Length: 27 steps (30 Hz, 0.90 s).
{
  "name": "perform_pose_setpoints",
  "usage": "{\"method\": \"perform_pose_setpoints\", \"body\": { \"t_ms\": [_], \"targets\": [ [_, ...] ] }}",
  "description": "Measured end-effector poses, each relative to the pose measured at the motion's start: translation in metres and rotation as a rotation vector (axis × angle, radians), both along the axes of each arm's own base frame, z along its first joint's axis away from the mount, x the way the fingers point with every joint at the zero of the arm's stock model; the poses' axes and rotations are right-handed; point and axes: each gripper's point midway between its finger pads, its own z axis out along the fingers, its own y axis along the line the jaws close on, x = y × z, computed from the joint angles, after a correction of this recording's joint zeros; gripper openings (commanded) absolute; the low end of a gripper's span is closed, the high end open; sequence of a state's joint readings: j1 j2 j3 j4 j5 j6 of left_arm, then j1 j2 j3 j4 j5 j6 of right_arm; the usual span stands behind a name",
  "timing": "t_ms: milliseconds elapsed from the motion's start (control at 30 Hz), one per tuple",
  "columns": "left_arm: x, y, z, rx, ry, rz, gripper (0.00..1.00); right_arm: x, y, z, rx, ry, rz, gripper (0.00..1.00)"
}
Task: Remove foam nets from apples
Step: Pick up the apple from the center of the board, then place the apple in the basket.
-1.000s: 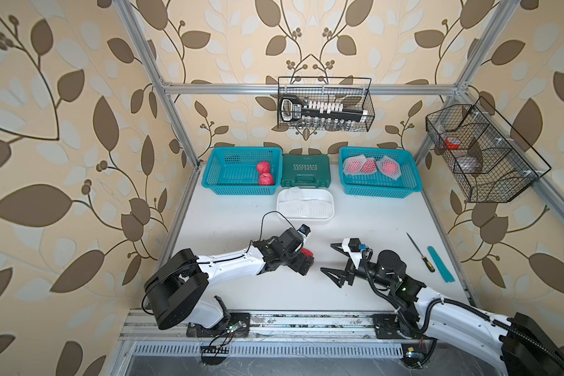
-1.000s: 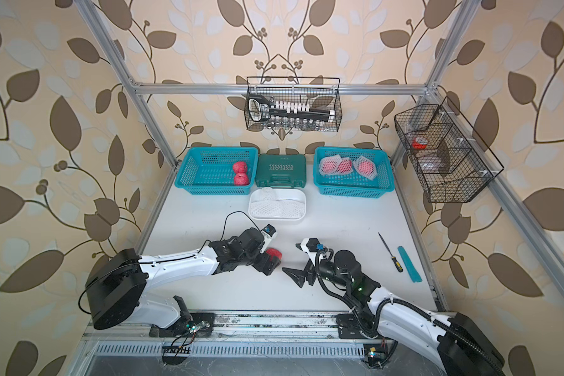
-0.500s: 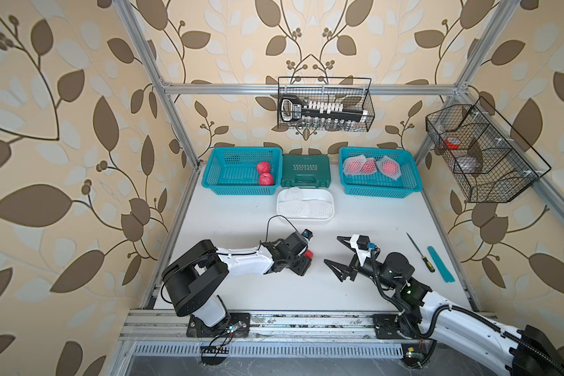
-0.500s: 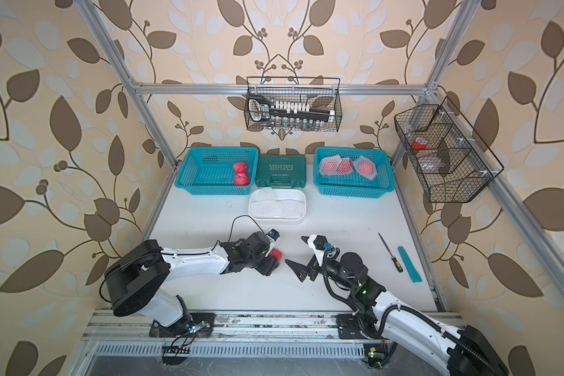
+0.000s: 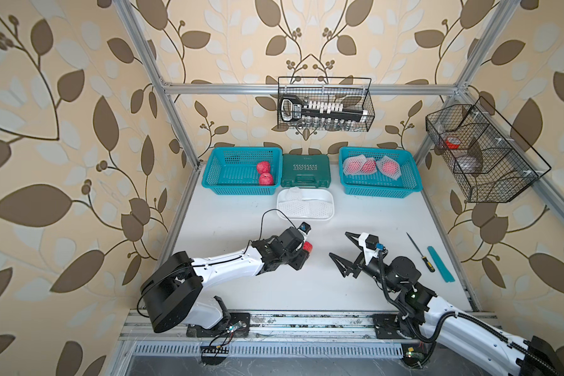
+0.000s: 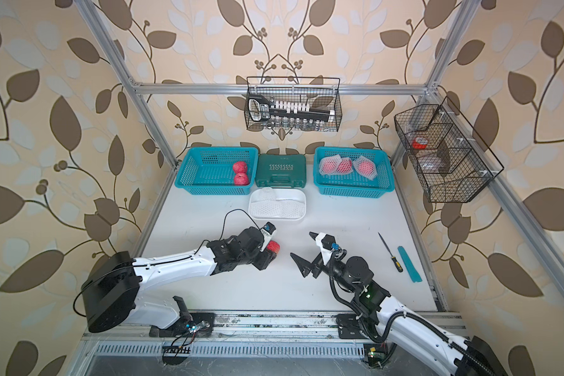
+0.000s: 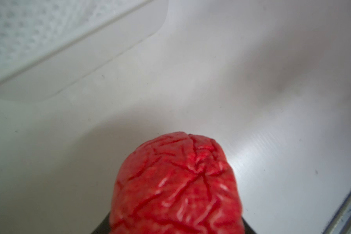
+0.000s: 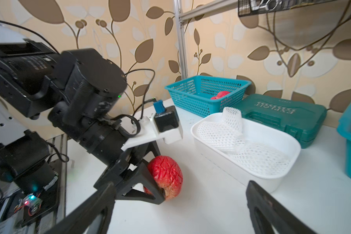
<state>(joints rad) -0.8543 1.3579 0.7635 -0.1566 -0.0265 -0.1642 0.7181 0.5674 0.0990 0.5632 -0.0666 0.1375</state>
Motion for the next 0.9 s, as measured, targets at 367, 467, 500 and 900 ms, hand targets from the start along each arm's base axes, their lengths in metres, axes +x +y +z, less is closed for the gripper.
{"method": "perform_pose_setpoints", "body": {
  "t_ms": [367, 467, 500, 900],
  "targets": [
    [0.15, 0.095, 0.132, -0.185, -0.19, 0.349, 0.49, 0.012, -0.015, -0.007, 0.01, 0.03, -0.111, 0.99],
    [0.195, 0.122, 0.137, -0.198, -0.175, 0.43, 0.49, 0.014, -0.013, -0.018, -0.011, 0.062, -0.111, 0.99],
    [0.211, 0.133, 0.132, -0.195, -0.159, 0.459, 0.49, 0.014, -0.013, -0.02, -0.017, 0.07, -0.111, 1.0],
    [0.316, 0.216, 0.04, -0.1, 0.084, 0.644, 0.51, 0.012, -0.017, -0.006, 0.025, 0.035, -0.116, 0.99]
  ]
}}
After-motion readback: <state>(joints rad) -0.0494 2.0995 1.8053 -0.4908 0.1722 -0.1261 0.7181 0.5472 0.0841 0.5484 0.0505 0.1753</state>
